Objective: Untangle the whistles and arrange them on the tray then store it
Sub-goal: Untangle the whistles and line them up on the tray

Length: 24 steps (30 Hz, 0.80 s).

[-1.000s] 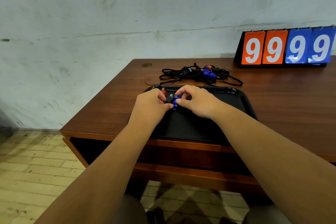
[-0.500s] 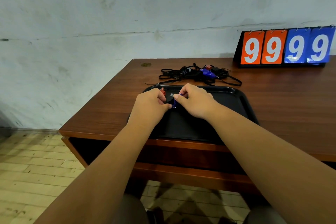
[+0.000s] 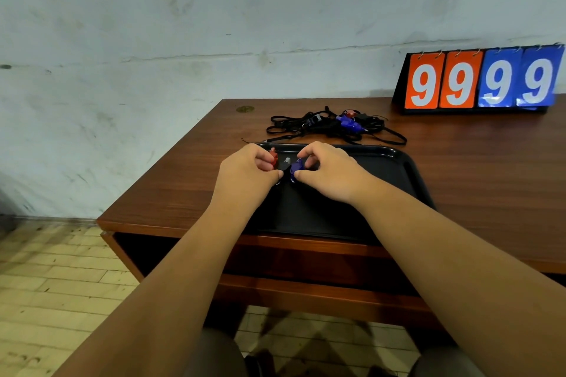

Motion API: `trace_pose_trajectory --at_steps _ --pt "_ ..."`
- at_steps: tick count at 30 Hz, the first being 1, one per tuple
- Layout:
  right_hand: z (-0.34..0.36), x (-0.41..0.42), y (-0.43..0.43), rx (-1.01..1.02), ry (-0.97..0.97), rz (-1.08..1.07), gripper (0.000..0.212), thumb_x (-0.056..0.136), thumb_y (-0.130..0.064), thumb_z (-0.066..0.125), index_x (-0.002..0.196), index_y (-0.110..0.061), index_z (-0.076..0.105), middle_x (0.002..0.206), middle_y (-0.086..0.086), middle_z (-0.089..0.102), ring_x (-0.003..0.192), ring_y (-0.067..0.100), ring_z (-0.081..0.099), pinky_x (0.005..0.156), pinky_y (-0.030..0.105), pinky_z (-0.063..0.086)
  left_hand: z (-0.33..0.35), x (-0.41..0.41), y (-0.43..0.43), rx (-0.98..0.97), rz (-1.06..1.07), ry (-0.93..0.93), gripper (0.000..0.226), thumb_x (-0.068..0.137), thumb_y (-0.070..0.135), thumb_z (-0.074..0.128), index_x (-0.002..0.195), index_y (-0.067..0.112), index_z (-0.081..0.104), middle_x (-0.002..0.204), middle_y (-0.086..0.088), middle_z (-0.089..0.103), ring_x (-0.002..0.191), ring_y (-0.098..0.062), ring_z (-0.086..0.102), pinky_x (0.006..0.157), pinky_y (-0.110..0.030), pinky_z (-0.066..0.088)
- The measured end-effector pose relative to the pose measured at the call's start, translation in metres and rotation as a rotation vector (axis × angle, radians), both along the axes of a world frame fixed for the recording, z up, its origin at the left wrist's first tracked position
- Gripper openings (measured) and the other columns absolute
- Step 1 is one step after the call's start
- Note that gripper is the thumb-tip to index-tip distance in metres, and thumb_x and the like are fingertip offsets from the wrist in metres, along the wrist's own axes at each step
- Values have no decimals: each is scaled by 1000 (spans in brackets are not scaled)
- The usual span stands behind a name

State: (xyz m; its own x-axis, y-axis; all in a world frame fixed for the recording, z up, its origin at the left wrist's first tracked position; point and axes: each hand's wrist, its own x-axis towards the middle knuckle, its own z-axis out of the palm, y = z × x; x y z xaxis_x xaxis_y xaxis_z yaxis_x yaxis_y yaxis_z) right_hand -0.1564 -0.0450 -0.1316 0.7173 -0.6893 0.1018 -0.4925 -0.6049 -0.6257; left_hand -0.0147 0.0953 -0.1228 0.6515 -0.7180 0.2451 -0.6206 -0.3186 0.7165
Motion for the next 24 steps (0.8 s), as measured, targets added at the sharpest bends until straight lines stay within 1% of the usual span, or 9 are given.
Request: trace_pose_trajectory --at_steps 3,6,8,9,11,14,17,22,24 --pt "1 1 0 -1 1 0 44 99 -41 72 140 -38 58 114 -18 61 111 10 60 108 48 51 -1 5 3 -101 68 34 19 94 11 75 104 27 70 92 11 73 91 -6 69 77 -19 52" --pt "-1 3 -2 6 -51 3 38 99 -44 70 135 -40 59 111 -18 65 108 8 63 107 47 52 3 3 5 -10 2 -45 25 96 9 70 104 31 77 101 15 71 96 -7 68 84 -20 52" --pt "-3 4 -1 0 -88 6 32 98 -49 70 128 -43 62 106 -17 68 105 6 64 105 47 53 11 1 2 156 -71 -188 32 102 13 64 120 35 78 117 12 70 113 -12 67 96 -22 48" --pt "-3 4 -1 -4 -104 5 28 97 -51 70 124 -44 63 103 -16 69 103 6 65 103 47 54 16 1 -3 279 -122 -240 37 106 14 60 133 34 74 133 9 68 126 -15 63 104 -24 46" --pt "-3 6 0 -2 -116 0 23 97 -50 72 118 -45 64 100 -15 70 100 6 66 101 47 55 30 2 -14 555 -224 -269 46 112 18 51 154 35 57 160 5 52 146 -21 49 118 -31 37" --pt "-3 7 0 21 -112 -29 21 96 -43 75 114 -43 65 98 -14 71 98 6 66 101 47 55 39 3 -24 734 -284 -242 53 114 20 47 164 33 39 170 0 37 154 -25 39 123 -36 32" --pt "-2 8 0 44 -112 -47 19 98 -36 73 115 -41 66 99 -14 71 97 7 66 101 46 55 33 2 -24 680 -278 -266 54 113 17 47 164 33 40 169 -2 40 152 -26 42 121 -35 34" --pt "0 5 0 31 -114 -60 21 100 -25 67 114 -40 67 105 -16 68 101 7 64 99 42 57 5 -4 -10 310 -133 -317 50 106 17 56 152 37 59 147 1 65 128 -20 62 106 -27 45" --pt "0 4 2 -16 -99 -52 25 99 -25 64 116 -42 72 110 -18 69 105 6 64 100 39 57 2 -5 -9 276 -120 -321 50 106 17 56 152 37 59 144 1 67 125 -20 64 103 -26 46"
